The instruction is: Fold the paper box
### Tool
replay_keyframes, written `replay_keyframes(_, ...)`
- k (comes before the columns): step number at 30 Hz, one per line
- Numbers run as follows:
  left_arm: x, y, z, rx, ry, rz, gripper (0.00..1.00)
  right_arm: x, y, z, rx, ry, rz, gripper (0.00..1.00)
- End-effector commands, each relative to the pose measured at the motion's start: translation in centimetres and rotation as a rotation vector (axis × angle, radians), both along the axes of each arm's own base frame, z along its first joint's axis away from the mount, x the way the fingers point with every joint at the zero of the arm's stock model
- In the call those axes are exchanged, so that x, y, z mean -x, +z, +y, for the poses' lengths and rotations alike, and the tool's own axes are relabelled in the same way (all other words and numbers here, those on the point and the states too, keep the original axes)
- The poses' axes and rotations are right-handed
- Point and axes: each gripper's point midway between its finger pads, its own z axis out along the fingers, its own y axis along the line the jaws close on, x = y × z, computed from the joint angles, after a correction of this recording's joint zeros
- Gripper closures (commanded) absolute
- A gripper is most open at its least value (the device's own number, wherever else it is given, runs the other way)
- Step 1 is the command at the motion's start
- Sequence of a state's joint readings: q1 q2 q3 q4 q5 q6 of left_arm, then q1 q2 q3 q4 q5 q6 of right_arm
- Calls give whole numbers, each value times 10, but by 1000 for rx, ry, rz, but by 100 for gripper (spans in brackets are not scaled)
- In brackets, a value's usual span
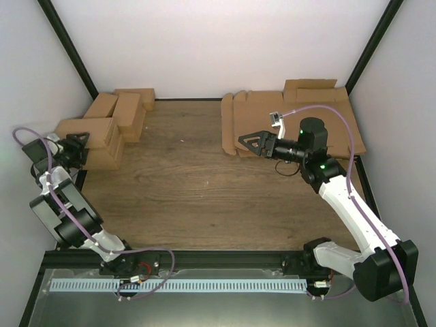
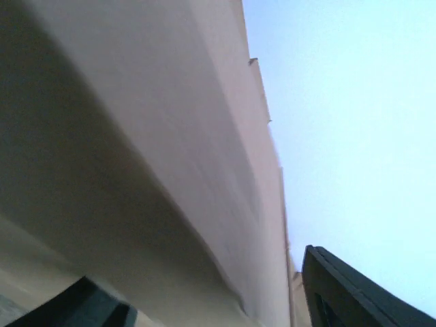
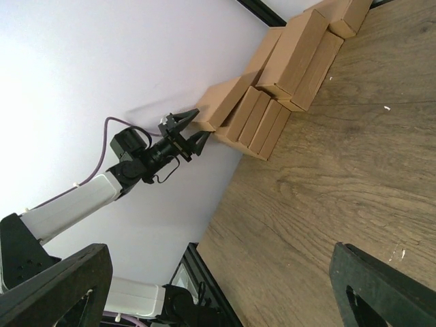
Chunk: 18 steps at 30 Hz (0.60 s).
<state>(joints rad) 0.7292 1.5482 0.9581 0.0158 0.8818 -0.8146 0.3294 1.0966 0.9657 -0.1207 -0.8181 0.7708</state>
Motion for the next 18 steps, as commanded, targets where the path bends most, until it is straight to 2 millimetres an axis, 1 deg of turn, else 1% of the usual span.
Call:
replay_keyframes(1,-2,-1,14,-67,49,23,26,3,10,-1,-5,16,-37,10)
replay_keyframes(5,12,-14,18,-64,117,127,1,2,10,-1,-5,14,-40,10)
replay_keyframes(7,23,-21,20,-58,162,202,0,0,9,-1,2,14,-36,10)
replay_keyframes(9,41,-30,24,-56,240,307,0,-3,6,-1,17,5,-24,9)
replay_keyframes(11,60,-32,25,-74,314,366,0,-10,0,-3,43,-29,-2,8)
replay_keyframes(12,68,-30,27,-96,351,378,0,-13,-3,-4,55,-41,6,8)
replay_keyframes(14,77,-25,26,-121,381,380,0,-20,-9,-7,87,-71,12,6)
replay_keyframes(17,85,-15,20,-167,375,368,0,-31,-12,-16,165,-137,-34,4)
replay_keyframes(18,84,-9,14,-198,354,352,0,-36,-13,-23,198,-181,-60,3)
